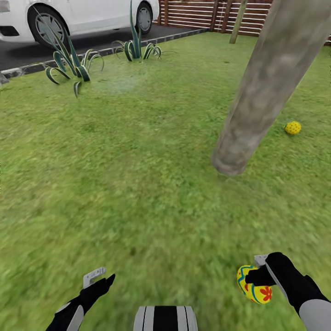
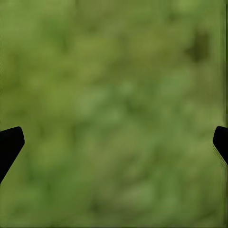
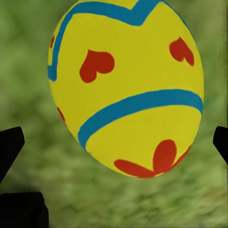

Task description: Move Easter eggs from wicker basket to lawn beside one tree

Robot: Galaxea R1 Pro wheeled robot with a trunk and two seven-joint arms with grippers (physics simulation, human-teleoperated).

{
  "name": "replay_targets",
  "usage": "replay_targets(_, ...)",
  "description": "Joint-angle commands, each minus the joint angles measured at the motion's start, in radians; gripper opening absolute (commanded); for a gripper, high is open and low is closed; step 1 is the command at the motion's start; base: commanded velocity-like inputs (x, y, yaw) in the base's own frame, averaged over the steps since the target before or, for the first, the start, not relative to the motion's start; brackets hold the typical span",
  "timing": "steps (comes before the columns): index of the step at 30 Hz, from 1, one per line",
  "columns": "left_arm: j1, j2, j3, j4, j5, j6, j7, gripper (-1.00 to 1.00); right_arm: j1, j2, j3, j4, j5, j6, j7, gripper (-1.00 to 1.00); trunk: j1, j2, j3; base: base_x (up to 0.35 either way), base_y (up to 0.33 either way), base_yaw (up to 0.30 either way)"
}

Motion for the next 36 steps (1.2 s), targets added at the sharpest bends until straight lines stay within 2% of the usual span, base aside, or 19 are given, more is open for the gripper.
replay_targets(1, 0.000, -0.001, 0.004, -0.001, 0.010, 0.011, -0.005, 1.00, 0.000, 0.000, 0.003, 0.000, 0.011, 0.003, 0.008, 1.00, -0.001, 0.000, 0.003, 0.000, 0.000, 0.000)
replay_targets(9, 0.000, -0.002, 0.004, 0.011, 0.011, 0.015, -0.005, 1.00, 0.000, 0.001, 0.004, 0.002, 0.011, 0.003, 0.008, 1.00, -0.004, 0.002, 0.034, -0.003, 0.000, 0.000)
replay_targets(14, 0.000, -0.020, 0.004, 0.045, 0.009, 0.013, -0.003, 1.00, -0.001, 0.001, 0.004, 0.005, 0.011, 0.003, 0.008, 1.00, -0.006, 0.003, 0.054, -0.285, 0.000, 0.000)
replay_targets(23, 0.000, -0.024, 0.004, 0.046, 0.010, 0.011, -0.006, 1.00, 0.001, 0.000, 0.003, 0.009, 0.010, -0.007, 0.010, 1.00, -0.010, 0.005, 0.088, -0.301, 0.000, 0.000)
replay_targets(27, 0.000, -0.030, 0.004, 0.049, 0.010, 0.006, -0.014, 1.00, 0.001, -0.001, 0.002, 0.056, 0.008, -0.020, 0.038, 1.00, -0.010, 0.005, 0.088, -0.017, 0.000, 0.000)
replay_targets(31, 0.000, -0.031, 0.004, 0.049, 0.011, 0.003, -0.014, 1.00, 0.001, -0.002, 0.003, 0.074, 0.009, -0.022, 0.096, 1.00, -0.010, 0.005, 0.088, -0.002, 0.000, 0.000)
replay_targets(36, 0.000, -0.031, 0.005, 0.050, 0.011, 0.003, -0.011, 1.00, 0.001, -0.001, 0.004, 0.077, 0.012, -0.019, 0.104, 1.00, -0.012, 0.006, 0.100, -0.133, 0.000, 0.000)
